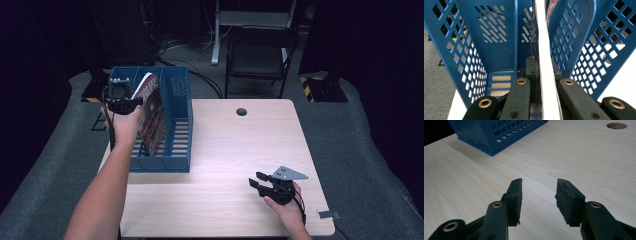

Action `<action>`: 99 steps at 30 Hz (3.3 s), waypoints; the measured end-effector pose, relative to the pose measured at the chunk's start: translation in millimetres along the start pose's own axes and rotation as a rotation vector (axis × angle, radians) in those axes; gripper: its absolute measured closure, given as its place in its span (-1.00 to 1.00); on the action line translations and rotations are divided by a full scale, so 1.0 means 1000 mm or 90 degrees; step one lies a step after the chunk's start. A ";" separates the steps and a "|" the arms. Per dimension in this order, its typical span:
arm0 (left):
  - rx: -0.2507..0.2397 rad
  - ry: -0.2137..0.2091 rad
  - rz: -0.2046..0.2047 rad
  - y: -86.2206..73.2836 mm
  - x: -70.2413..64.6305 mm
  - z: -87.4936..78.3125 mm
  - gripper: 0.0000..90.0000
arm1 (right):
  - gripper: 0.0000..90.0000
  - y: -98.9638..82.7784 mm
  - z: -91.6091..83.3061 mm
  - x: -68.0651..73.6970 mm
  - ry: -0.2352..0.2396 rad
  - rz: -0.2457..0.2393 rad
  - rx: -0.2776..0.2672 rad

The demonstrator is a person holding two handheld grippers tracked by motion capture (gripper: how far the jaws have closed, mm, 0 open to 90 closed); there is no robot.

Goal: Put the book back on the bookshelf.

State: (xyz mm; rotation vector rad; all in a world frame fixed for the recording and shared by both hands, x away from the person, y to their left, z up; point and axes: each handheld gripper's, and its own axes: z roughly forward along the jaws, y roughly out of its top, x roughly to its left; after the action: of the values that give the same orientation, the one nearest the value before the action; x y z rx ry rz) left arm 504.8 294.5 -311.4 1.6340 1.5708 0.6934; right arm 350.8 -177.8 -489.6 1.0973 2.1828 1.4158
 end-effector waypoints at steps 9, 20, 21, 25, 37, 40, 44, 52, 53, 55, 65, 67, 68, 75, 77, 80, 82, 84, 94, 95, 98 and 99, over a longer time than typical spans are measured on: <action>0.025 -0.010 0.007 -0.001 0.003 -0.003 0.86 | 0.24 0.000 0.001 0.001 0.000 -0.002 -0.002; 0.041 -0.031 0.030 -0.006 0.007 -0.010 0.82 | 0.24 0.001 -0.001 0.000 0.000 -0.003 0.001; 0.047 -0.035 0.031 -0.006 0.007 -0.011 0.80 | 0.24 0.001 -0.001 0.000 0.000 -0.002 0.002; 0.054 -0.037 0.037 -0.004 0.005 -0.013 0.73 | 0.24 0.000 0.000 0.001 0.000 -0.003 0.001; 0.081 -0.035 0.060 0.004 0.008 -0.027 0.77 | 0.24 0.000 0.000 0.001 -0.002 -0.001 -0.001; 0.094 -0.026 0.067 0.006 0.010 -0.029 0.83 | 0.24 0.000 0.000 0.001 0.002 -0.002 0.001; 0.101 -0.020 0.064 0.007 0.010 -0.030 0.82 | 0.24 0.000 0.000 0.000 -0.002 0.000 0.001; 0.105 -0.024 0.069 0.007 0.009 -0.032 0.82 | 0.24 0.000 -0.001 0.000 -0.003 0.002 0.001; 0.106 -0.023 0.071 0.007 0.009 -0.033 0.82 | 0.24 0.000 -0.001 0.000 0.001 0.001 0.003; 0.105 -0.025 0.071 0.007 0.010 -0.033 0.82 | 0.24 0.000 0.000 0.000 -0.003 -0.001 0.000; 0.102 -0.024 0.059 0.006 0.014 -0.033 0.87 | 0.24 0.000 0.000 0.000 -0.005 -0.002 0.001; 0.103 -0.022 0.062 0.007 0.015 -0.033 0.87 | 0.24 0.000 0.001 0.000 -0.004 -0.002 0.001; 0.103 -0.022 0.062 0.007 0.015 -0.033 0.87 | 0.24 0.000 0.001 0.000 -0.004 -0.002 0.001; 0.099 -0.021 0.051 0.007 0.018 -0.032 0.88 | 0.24 0.000 0.001 0.000 -0.004 -0.003 0.001; 0.099 -0.021 0.049 0.008 0.018 -0.032 0.88 | 0.24 0.000 0.001 0.000 -0.004 -0.002 0.001; 0.099 -0.021 0.043 0.008 0.018 -0.032 0.88 | 0.24 0.000 0.001 0.000 -0.004 -0.003 0.000; 0.097 -0.019 0.048 0.009 0.017 -0.032 0.88 | 0.24 0.000 0.001 0.000 -0.005 -0.002 0.001; 0.098 -0.019 0.051 0.009 0.015 -0.032 0.88 | 0.24 0.000 0.001 0.000 -0.005 -0.003 0.000; 0.073 -0.011 0.043 0.018 0.013 -0.032 0.88 | 0.24 0.000 0.001 -0.001 -0.004 -0.004 0.004; 0.072 -0.011 0.040 0.019 0.013 -0.032 0.88 | 0.24 0.000 0.000 -0.001 -0.003 -0.003 0.002; 0.067 -0.009 0.031 0.020 0.014 -0.030 0.88 | 0.24 0.000 -0.001 -0.001 -0.006 0.000 -0.003; 0.067 -0.009 0.030 0.021 0.014 -0.029 0.88 | 0.24 0.001 -0.001 -0.001 -0.003 -0.002 -0.003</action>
State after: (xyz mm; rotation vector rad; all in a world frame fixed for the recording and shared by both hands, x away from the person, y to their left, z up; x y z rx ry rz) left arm 494.9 313.6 -279.5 1.7539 1.5855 0.6319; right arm 350.8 -179.0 -488.5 1.0936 2.1759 1.4154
